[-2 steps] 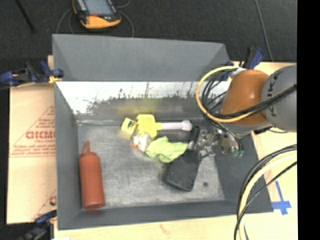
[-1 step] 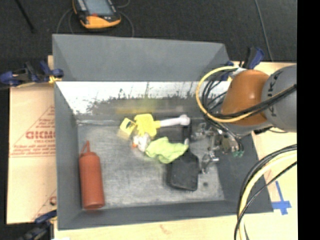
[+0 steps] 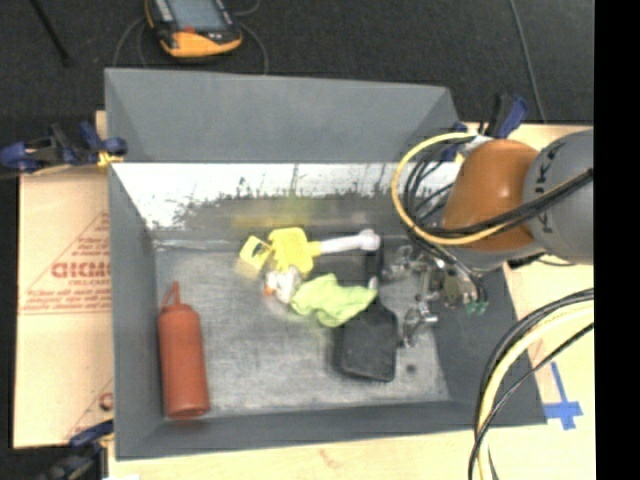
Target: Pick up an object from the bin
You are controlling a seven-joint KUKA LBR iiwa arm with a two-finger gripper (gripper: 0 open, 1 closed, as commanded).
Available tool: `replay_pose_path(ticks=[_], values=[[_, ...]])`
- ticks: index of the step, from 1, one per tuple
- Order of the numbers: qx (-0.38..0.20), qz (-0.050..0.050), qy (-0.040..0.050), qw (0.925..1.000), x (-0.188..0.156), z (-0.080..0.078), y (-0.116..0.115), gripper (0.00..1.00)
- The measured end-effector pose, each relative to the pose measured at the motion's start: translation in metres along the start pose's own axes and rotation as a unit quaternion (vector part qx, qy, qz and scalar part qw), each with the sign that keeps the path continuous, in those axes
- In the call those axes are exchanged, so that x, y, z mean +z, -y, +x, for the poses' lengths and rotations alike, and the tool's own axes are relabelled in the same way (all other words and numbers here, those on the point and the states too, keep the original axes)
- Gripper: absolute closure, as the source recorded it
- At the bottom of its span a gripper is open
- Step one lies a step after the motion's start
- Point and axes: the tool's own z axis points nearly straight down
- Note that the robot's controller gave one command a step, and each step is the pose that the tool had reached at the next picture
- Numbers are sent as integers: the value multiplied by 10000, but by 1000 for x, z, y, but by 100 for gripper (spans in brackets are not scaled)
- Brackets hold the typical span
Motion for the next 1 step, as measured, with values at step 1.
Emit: replay_pose_path(ticks=[1], values=[[-384,-29,-56,9992,-28,2,1,0]])
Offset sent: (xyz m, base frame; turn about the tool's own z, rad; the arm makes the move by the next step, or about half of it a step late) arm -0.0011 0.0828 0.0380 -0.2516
